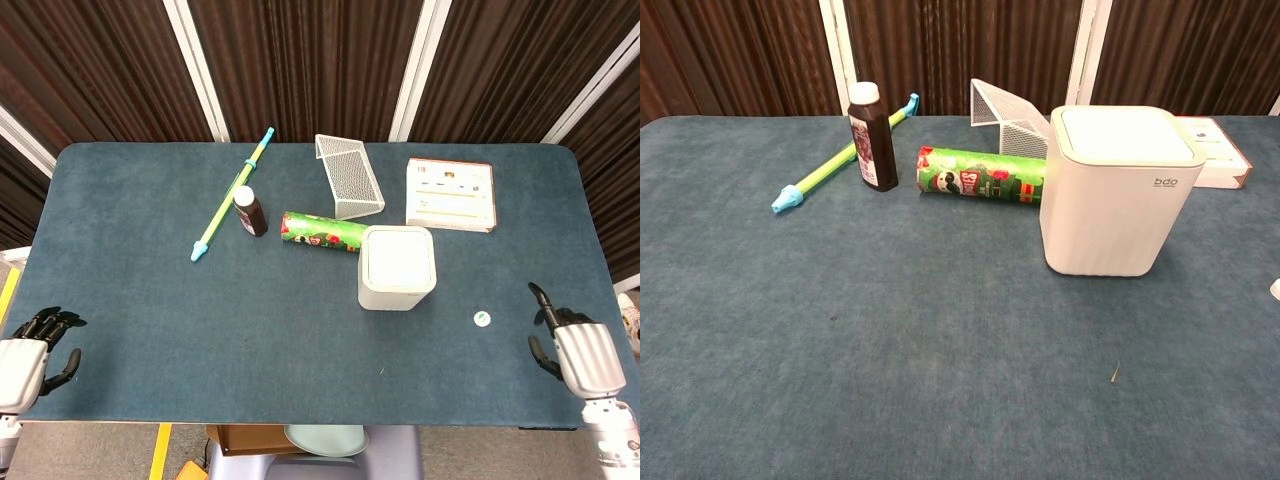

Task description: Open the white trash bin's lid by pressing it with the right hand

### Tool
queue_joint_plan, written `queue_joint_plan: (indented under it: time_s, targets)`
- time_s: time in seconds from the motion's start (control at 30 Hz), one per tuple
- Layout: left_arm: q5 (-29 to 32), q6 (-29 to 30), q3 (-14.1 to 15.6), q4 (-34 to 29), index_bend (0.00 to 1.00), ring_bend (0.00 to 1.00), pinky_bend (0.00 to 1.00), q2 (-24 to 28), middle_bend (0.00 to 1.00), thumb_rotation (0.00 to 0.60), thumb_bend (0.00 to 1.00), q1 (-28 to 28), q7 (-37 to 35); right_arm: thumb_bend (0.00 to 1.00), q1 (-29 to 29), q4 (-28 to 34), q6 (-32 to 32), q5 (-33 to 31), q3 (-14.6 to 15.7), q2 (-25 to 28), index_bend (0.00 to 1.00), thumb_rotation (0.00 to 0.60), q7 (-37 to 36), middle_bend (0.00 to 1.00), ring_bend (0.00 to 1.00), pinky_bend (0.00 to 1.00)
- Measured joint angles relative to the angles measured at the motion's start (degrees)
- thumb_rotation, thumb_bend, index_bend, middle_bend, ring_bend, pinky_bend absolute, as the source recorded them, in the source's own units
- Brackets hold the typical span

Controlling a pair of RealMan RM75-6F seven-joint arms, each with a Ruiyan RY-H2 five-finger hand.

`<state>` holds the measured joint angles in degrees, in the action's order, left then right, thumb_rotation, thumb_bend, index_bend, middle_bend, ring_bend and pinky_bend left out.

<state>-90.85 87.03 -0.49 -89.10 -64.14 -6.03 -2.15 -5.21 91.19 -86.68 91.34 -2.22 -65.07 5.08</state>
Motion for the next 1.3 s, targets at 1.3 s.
queue_joint_plan:
  time_s: [1.3]
  targets:
    - [-0.25,-0.05,0.08,-0.52,0.37,0.18,0.36,0.7,0.29,0.6,0.47,0.19,0.26,0.75,-21.17,19.58,28.03,-22.71,-4.55,-1.15,0.18,0.6,25.27,0.79,0.77,0.82]
